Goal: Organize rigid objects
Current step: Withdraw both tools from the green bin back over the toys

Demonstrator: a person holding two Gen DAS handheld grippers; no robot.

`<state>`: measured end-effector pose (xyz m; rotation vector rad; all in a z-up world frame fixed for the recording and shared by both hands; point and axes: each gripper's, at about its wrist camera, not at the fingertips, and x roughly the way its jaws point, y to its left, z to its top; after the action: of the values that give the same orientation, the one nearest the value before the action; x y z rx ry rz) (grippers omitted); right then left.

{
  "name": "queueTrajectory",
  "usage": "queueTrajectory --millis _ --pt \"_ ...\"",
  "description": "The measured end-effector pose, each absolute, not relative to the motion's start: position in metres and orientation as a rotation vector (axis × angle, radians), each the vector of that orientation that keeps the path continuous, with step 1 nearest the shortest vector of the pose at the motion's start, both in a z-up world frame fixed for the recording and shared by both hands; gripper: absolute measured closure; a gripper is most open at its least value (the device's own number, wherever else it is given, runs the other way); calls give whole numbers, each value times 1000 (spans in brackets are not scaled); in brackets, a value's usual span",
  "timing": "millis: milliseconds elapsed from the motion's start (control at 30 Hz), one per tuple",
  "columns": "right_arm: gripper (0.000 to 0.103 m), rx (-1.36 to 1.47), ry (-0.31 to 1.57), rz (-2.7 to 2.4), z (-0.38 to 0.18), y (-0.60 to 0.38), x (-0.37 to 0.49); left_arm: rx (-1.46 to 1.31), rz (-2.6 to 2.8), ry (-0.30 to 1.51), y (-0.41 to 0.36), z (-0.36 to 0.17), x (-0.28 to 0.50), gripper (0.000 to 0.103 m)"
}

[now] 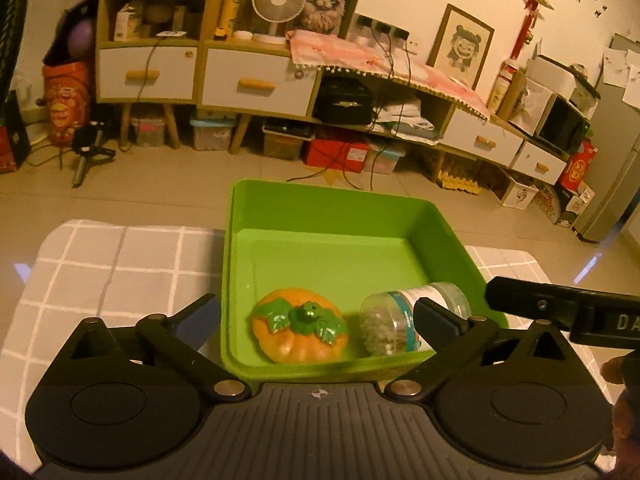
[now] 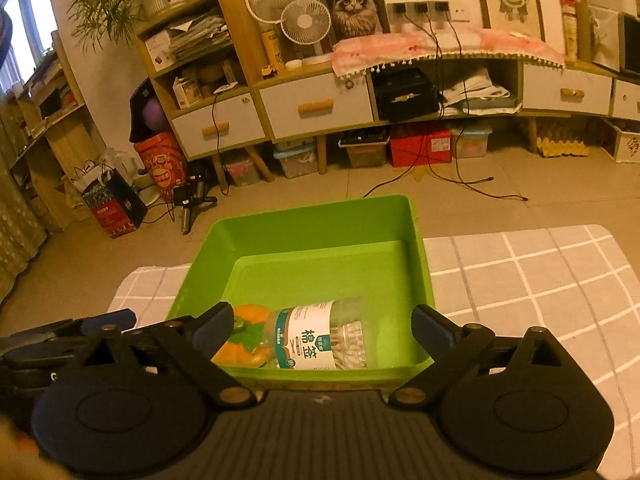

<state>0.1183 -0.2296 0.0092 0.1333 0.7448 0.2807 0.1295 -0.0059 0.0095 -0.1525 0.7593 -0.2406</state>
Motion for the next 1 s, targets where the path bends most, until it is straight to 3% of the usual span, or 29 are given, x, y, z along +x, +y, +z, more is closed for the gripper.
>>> queueTrajectory --millis 433,1000 --pt "26 160 686 290 41 -242 68 -128 -202 748 3 32 90 2" --pt "25 179 718 220 18 -278 38 -64 -111 781 25 7 55 2"
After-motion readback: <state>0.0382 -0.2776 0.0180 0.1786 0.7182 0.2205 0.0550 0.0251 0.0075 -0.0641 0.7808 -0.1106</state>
